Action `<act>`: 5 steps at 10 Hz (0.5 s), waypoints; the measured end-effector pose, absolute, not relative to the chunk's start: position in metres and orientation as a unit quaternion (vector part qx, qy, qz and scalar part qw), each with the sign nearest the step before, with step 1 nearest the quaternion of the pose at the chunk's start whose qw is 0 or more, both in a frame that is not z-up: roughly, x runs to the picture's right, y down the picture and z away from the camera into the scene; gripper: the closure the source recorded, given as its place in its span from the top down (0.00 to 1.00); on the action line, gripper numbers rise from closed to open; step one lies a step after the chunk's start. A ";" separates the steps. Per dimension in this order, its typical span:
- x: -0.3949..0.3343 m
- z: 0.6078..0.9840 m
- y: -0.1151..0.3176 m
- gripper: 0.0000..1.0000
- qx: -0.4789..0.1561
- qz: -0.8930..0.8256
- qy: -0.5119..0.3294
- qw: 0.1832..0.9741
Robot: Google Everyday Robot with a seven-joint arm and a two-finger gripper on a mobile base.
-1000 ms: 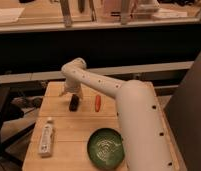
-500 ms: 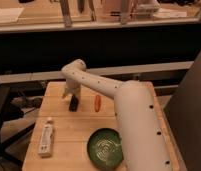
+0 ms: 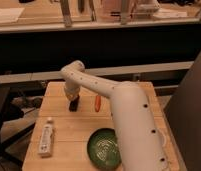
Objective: Place the eraser in the ceramic cup
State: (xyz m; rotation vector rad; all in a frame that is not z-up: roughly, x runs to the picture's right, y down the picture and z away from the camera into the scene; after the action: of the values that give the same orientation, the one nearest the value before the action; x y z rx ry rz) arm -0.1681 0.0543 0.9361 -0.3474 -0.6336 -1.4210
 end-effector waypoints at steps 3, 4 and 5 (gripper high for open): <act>-0.176 0.908 0.042 0.20 -0.133 -0.655 -0.260 0.697; -0.178 0.897 0.036 0.29 -0.124 -0.661 -0.252 0.696; -0.179 0.889 0.033 0.37 -0.117 -0.665 -0.246 0.695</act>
State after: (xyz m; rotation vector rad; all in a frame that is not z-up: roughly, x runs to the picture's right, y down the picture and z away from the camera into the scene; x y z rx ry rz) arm -0.1793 0.0330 0.8890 -0.2618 -0.5488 -1.4841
